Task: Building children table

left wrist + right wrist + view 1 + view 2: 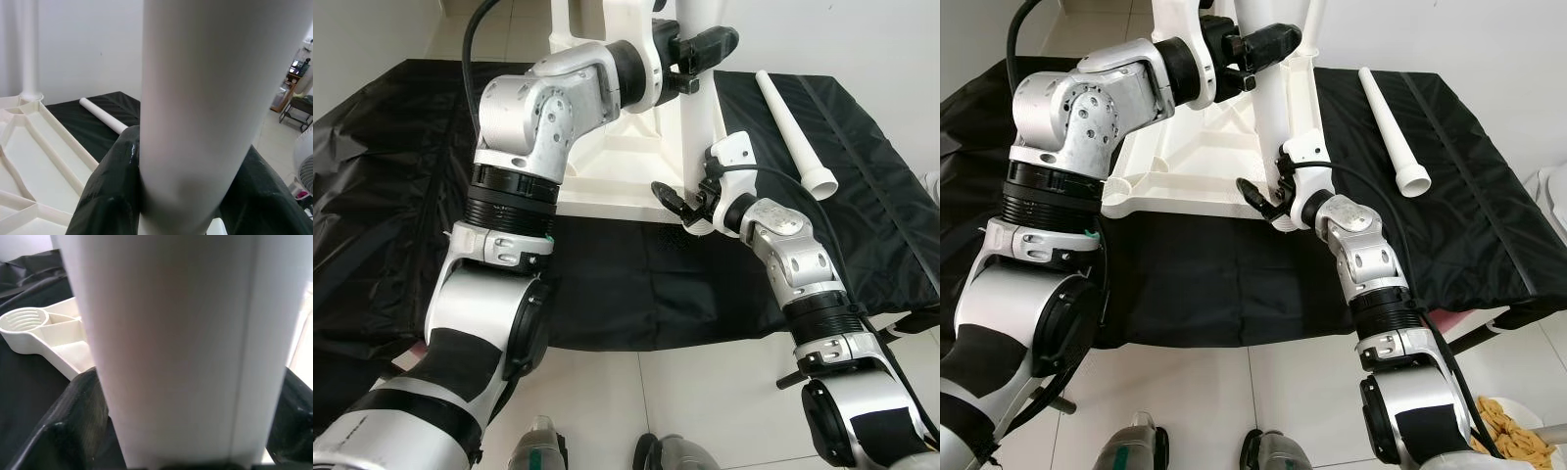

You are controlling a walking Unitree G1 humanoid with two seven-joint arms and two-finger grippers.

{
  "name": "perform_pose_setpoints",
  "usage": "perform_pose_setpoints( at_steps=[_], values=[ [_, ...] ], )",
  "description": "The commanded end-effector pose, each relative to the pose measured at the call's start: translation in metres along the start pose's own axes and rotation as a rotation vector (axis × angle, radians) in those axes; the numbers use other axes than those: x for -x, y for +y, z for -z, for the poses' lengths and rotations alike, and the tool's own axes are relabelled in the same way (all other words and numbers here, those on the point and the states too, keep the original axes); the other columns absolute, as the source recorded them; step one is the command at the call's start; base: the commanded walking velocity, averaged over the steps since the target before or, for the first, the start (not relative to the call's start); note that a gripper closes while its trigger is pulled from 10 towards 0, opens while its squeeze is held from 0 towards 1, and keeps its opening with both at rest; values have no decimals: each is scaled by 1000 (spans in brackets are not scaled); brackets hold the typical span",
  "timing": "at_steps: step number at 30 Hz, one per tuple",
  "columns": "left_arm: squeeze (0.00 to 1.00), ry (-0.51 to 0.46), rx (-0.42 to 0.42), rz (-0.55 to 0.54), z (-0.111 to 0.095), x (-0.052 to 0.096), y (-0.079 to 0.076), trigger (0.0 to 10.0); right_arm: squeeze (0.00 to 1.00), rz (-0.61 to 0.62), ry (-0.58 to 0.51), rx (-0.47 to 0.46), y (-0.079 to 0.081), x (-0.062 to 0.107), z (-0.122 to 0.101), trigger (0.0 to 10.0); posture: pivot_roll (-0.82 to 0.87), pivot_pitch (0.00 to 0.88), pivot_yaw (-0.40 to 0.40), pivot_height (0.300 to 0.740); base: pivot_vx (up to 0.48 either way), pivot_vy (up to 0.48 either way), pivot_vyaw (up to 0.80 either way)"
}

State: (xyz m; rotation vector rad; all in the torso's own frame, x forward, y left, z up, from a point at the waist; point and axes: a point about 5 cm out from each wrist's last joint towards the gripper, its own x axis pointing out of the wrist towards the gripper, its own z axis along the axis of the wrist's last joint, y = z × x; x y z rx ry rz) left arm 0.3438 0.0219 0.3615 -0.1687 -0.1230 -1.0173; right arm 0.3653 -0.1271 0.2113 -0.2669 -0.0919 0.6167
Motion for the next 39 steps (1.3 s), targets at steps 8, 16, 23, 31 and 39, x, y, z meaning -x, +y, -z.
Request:
perform_pose_setpoints(
  at_steps=[8,16,23,31,39],
  values=[
    [0,-6,16,112,1,-7,-22,10000,0,-37,3,24,5,-4,-9,10000,82,25,-59,740,0,0,0],
    [0,9,-77,73,8,-7,-20,10000,0,-39,1,15,5,-6,-21,10000,78,38,-59,740,0,0,0],
    [0,15,-116,56,11,-9,-19,10000,0,-50,1,-6,6,-6,-24,10000,73,44,-54,740,0,0,0],
    [0,17,-136,54,12,-9,-19,10000,0,-48,7,-17,7,-5,-26,10000,72,46,-52,740,0,0,0],
    [0,2,-149,50,8,-9,-19,10000,0,-51,50,-26,9,-3,-18,10000,74,52,-55,740,0,0,0]
  ],
)
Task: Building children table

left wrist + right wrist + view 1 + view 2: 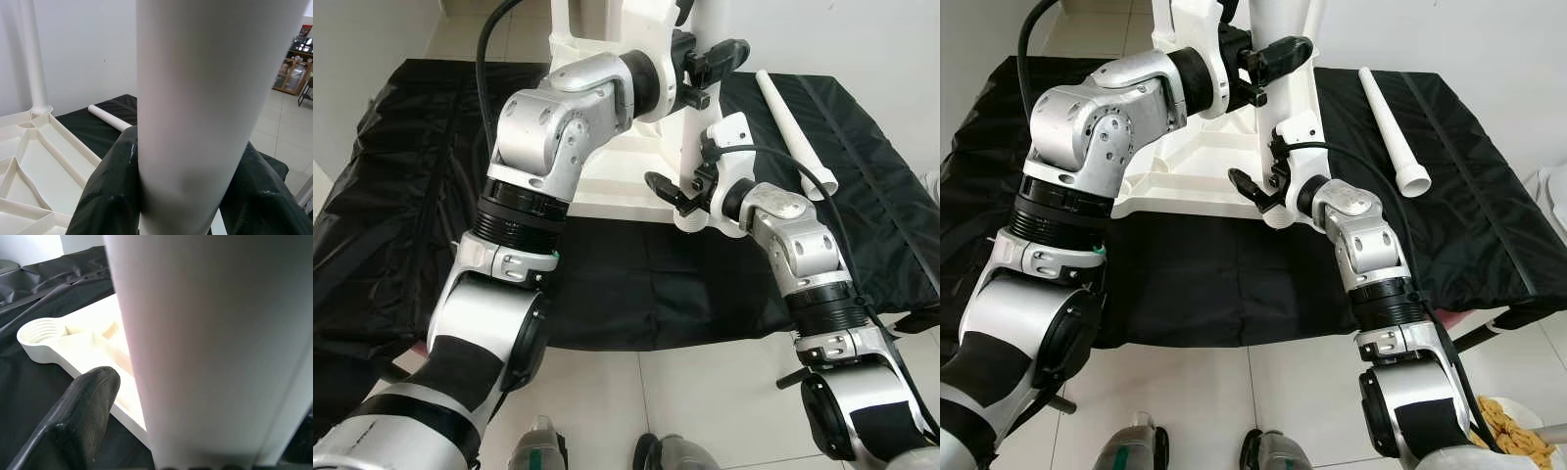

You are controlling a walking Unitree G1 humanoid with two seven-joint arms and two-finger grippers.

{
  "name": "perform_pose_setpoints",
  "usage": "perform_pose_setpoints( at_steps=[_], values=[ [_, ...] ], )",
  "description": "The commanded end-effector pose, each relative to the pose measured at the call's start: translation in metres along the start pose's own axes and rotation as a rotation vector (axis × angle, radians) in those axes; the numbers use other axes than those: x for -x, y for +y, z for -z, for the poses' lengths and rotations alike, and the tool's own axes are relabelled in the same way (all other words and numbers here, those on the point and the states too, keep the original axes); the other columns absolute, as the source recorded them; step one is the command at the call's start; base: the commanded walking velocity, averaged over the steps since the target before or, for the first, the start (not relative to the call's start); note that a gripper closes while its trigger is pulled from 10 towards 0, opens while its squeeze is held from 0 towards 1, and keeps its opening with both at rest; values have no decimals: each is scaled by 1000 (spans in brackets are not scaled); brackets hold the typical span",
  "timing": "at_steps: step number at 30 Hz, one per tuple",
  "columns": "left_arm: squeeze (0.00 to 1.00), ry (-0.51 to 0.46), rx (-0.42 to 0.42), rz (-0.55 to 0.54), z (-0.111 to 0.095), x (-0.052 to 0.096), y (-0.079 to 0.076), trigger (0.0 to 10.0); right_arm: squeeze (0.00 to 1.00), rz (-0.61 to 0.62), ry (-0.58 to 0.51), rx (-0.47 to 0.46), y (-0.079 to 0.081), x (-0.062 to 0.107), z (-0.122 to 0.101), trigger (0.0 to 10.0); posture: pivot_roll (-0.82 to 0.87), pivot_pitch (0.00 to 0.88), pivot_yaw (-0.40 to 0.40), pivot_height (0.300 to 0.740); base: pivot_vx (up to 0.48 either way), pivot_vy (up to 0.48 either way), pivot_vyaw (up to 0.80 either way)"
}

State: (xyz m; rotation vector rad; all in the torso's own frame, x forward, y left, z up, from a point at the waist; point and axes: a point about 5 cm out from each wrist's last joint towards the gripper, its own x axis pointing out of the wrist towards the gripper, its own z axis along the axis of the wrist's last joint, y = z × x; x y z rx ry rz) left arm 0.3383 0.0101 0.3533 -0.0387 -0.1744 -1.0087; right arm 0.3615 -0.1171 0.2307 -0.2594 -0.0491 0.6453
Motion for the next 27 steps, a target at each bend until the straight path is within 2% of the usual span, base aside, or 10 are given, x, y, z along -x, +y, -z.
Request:
perform_pose_setpoints(
  at_steps=[1,9,14,15,17,18,19,20,23,27],
  values=[
    [0,-19,-17,47,-3,-4,-8,10000,0,-17,17,-6,5,-1,3,10000,74,52,-55,740,0,0,0],
    [0,-25,-9,-3,-5,-4,-2,10000,0,25,16,0,3,-1,4,10000,74,52,-55,740,0,0,0],
    [0,-2,36,-225,-10,-6,22,10000,0,132,-3,14,1,-6,5,10000,78,53,-55,740,0,0,0],
    [0,-2,36,-225,-10,-6,22,10000,0,132,-3,14,1,-6,5,10000,78,53,-55,740,0,0,0],
    [0,12,36,-333,-11,-5,34,10000,0,190,-6,26,1,-9,7,10000,81,54,-55,740,0,0,0],
    [0,12,36,-333,-11,-5,34,10000,0,190,-6,26,1,-9,7,10000,81,54,-55,740,0,0,0],
    [0,24,17,-442,-10,-2,47,10000,0,278,-8,22,2,-14,10,10000,80,54,-55,740,0,0,0],
    [0,24,17,-442,-10,-2,47,10000,0,278,-8,22,2,-14,10,10000,80,54,-55,740,0,0,0],
    [0,22,46,-498,-9,0,53,10000,0,405,-17,19,6,-19,15,10000,84,53,-55,740,0,0,0],
    [0,18,46,-519,-10,-1,54,10000,0,469,-24,-10,8,-21,19,10000,85,52,-55,740,0,0,0]
  ],
)
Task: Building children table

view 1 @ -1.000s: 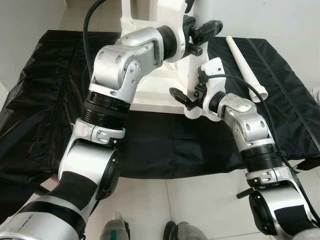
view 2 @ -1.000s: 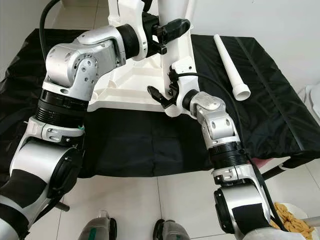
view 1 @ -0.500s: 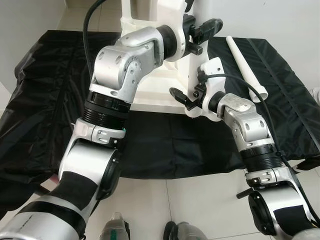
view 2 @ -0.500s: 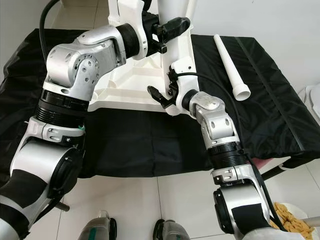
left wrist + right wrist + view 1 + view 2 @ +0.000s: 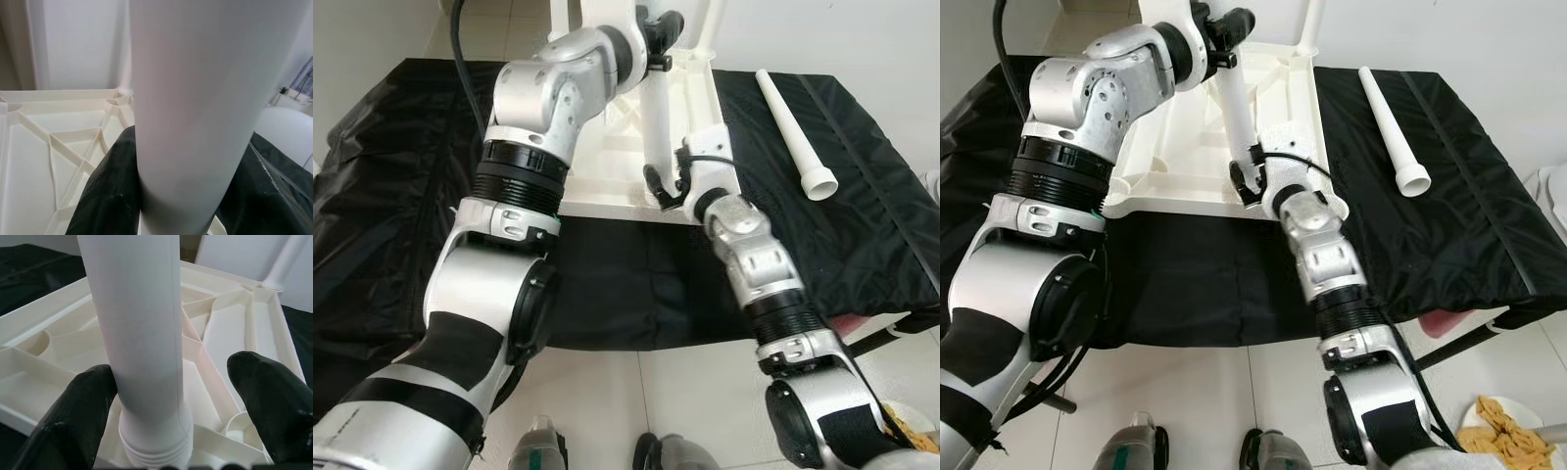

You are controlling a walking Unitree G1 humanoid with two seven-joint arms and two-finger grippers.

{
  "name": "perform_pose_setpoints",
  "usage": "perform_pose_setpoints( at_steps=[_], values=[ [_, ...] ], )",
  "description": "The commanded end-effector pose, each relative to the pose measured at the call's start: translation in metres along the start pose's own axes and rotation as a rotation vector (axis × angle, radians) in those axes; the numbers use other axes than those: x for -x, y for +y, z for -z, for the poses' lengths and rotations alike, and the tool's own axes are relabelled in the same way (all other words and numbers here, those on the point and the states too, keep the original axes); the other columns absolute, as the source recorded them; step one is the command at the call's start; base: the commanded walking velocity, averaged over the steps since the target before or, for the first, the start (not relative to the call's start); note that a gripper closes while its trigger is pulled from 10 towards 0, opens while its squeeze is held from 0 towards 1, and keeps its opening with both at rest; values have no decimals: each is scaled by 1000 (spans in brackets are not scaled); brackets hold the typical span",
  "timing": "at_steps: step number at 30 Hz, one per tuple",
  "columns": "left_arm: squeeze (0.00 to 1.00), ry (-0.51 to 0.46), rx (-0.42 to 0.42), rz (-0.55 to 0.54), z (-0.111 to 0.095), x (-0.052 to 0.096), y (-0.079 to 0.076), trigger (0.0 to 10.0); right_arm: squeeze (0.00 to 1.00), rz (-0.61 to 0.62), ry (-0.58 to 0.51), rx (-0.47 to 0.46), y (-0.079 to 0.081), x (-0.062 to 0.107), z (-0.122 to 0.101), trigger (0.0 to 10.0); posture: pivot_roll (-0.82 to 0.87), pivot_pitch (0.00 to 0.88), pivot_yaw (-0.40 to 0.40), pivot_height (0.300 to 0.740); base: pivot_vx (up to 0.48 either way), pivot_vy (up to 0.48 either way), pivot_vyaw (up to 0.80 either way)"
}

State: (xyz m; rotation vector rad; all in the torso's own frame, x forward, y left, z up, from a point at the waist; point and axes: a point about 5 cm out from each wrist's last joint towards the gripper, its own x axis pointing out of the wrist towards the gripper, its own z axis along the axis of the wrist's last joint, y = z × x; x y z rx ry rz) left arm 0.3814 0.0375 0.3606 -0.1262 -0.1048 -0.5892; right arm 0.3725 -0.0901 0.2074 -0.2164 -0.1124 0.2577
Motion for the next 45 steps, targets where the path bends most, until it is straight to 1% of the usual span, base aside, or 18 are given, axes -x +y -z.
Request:
perform_pose_setpoints(
  at_steps=[1,2,5,6,7,8,18,19,25,28,33,39,40,45],
  values=[
    [0,-13,-19,-103,-6,-2,2,10000,0,101,-16,8,-11,0,0,10000,87,52,-55,740,0,0,0],
    [0,-20,-16,-117,-7,-2,2,10000,0,125,-44,14,-9,-1,-1,10000,86,52,-54,740,0,0,0],
    [0,-34,-7,-135,-8,-2,1,10000,0,153,-76,20,-5,-3,-3,10000,86,53,-53,740,0,0,0],
    [0,-34,-7,-135,-8,-2,1,10000,0,153,-76,20,-5,-3,-3,10000,86,53,-53,740,0,0,0],
    [0,-57,16,-145,-11,-3,-2,10000,0,169,-82,28,0,-6,-3,10000,88,54,-51,740,0,0,0],
    [0,-64,24,-146,-12,-3,-3,10000,0,183,-82,31,1,-8,-3,10000,90,54,-52,740,0,0,0],
    [0,-74,32,-131,-16,-4,-10,10000,0,246,-114,60,6,-16,-11,10000,102,58,-60,740,0,0,0],
    [0,-76,34,-125,-16,-4,-11,10000,0,259,-126,78,5,-18,-13,10000,105,57,-62,740,0,0,0],
    [0,-78,38,-110,-17,-4,-15,10000,0,275,-154,114,6,-23,-19,10000,108,58,-64,740,0,0,0],
    [0,-77,42,-109,-18,-4,-18,10000,0,283,-165,122,4,-26,-22,10000,108,58,-64,740,0,0,0],
    [0,-80,47,-91,-19,-4,-23,10000,0,300,-185,165,0,-29,-28,10000,108,61,-63,740,0,0,0],
    [0,-84,51,-79,-20,-3,-26,10000,0,312,-192,187,-2,-32,-30,10000,107,62,-62,740,0,0,0],
    [0,-84,55,-74,-21,-3,-27,10000,0,321,-200,202,-3,-33,-31,10000,107,61,-62,740,0,0,0],
    [0,-84,57,-71,-21,-3,-28,10000,0,335,-201,210,-5,-34,-32,10000,107,61,-62,740,0,0,0]
  ],
)
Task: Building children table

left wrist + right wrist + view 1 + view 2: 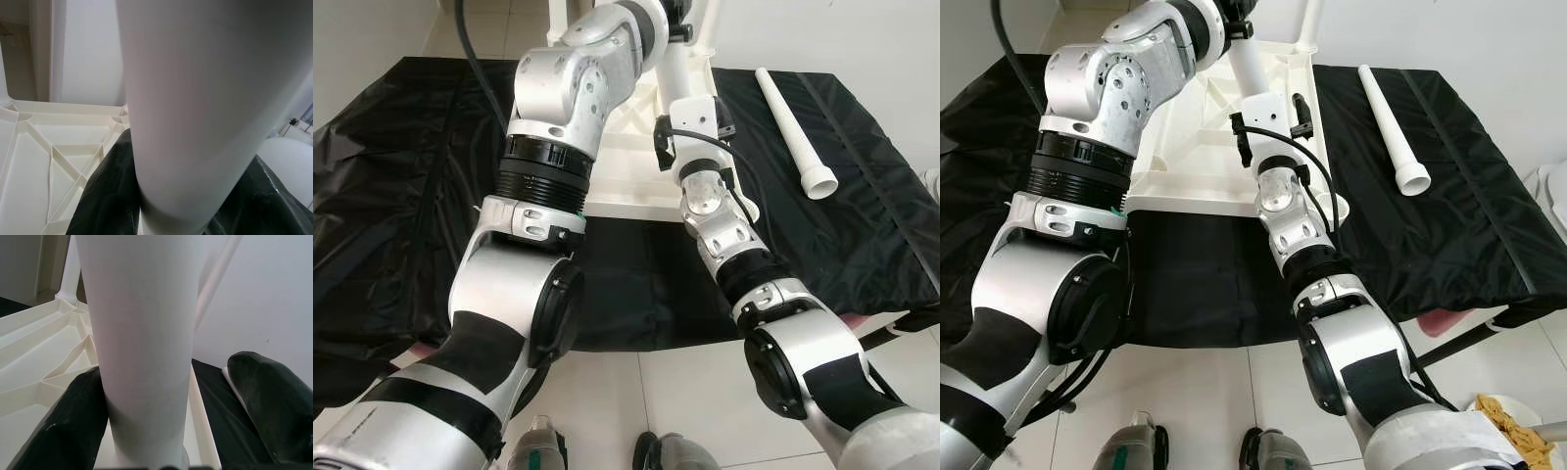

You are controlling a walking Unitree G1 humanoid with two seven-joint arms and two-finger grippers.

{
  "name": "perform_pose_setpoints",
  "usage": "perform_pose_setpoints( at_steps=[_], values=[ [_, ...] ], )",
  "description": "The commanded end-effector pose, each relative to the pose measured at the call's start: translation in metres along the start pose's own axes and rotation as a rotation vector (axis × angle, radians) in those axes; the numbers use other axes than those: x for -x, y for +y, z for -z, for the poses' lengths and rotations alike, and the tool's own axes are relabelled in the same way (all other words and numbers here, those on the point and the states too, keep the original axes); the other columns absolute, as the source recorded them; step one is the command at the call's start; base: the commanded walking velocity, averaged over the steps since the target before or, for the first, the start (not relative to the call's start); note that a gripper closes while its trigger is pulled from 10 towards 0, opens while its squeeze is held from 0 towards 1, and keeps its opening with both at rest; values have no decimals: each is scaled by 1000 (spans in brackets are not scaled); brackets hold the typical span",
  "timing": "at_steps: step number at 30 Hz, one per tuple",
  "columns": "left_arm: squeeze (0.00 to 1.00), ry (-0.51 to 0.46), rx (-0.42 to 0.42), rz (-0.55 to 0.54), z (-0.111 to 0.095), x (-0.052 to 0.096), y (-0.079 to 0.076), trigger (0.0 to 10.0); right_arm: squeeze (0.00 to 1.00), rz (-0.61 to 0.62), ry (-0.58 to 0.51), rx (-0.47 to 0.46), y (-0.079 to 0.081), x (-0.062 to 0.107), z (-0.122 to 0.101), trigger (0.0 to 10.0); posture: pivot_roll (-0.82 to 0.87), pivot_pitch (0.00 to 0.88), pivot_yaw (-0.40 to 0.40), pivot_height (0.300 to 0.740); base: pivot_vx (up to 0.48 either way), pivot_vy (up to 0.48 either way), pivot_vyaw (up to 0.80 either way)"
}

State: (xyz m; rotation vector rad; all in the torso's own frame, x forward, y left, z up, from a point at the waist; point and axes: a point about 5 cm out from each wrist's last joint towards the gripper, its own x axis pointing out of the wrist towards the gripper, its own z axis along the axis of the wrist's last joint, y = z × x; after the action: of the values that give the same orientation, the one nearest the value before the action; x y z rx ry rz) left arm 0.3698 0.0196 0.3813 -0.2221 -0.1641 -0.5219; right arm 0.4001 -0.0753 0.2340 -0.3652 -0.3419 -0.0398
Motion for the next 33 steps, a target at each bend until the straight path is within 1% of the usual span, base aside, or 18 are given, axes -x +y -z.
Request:
perform_pose_setpoints(
  at_steps=[1,4,7,8,9,10,15,18,20,28,29,33],
  values=[
    [0,3,-13,-5,-2,0,-5,10000,0,31,-25,15,-6,-4,-5,10000,107,61,-62,740,0,0,0],
    [0,1,-8,0,-3,1,-8,10000,0,56,-20,26,-10,-9,-5,10000,107,60,-61,740,0,0,0],
    [0,1,-7,1,-3,1,-9,10000,0,60,-21,31,-10,-9,-6,10000,108,60,-63,740,0,0,0],
    [0,1,-6,1,-3,1,-9,10000,0,56,-16,32,-9,-9,-5,5333,108,60,-64,740,0,0,0],
    [0,1,-6,1,-3,1,-9,10000,0,56,-16,32,-9,-9,-5,5333,108,60,-64,740,0,0,0],
    [0,0,-7,1,-4,1,-9,10000,0,57,-8,43,-9,-9,-3,0,109,59,-64,740,0,0,0],
    [0,-1,-8,2,-4,1,-9,10000,0,59,-2,52,-10,-9,-1,0,109,59,-64,740,0,0,0],
    [0,-3,-9,1,-5,1,-9,10000,0,60,19,37,-11,-9,1,0,110,58,-64,740,0,0,0],
    [0,-13,-9,3,-7,2,-10,10000,0,77,57,32,-14,-9,8,0,109,55,-62,740,0,0,0],
    [0,-29,-13,6,-9,2,-11,10000,0,111,86,39,-20,-9,13,0,106,53,-61,740,0,0,0],
    [0,-31,-14,6,-10,2,-11,10000,0,114,89,38,-21,-9,14,10000,106,53,-61,740,0,0,0],
    [0,-36,-15,6,-11,2,-10,10000,0,126,108,35,-23,-9,16,10000,107,50,-62,740,0,0,0]
  ],
)
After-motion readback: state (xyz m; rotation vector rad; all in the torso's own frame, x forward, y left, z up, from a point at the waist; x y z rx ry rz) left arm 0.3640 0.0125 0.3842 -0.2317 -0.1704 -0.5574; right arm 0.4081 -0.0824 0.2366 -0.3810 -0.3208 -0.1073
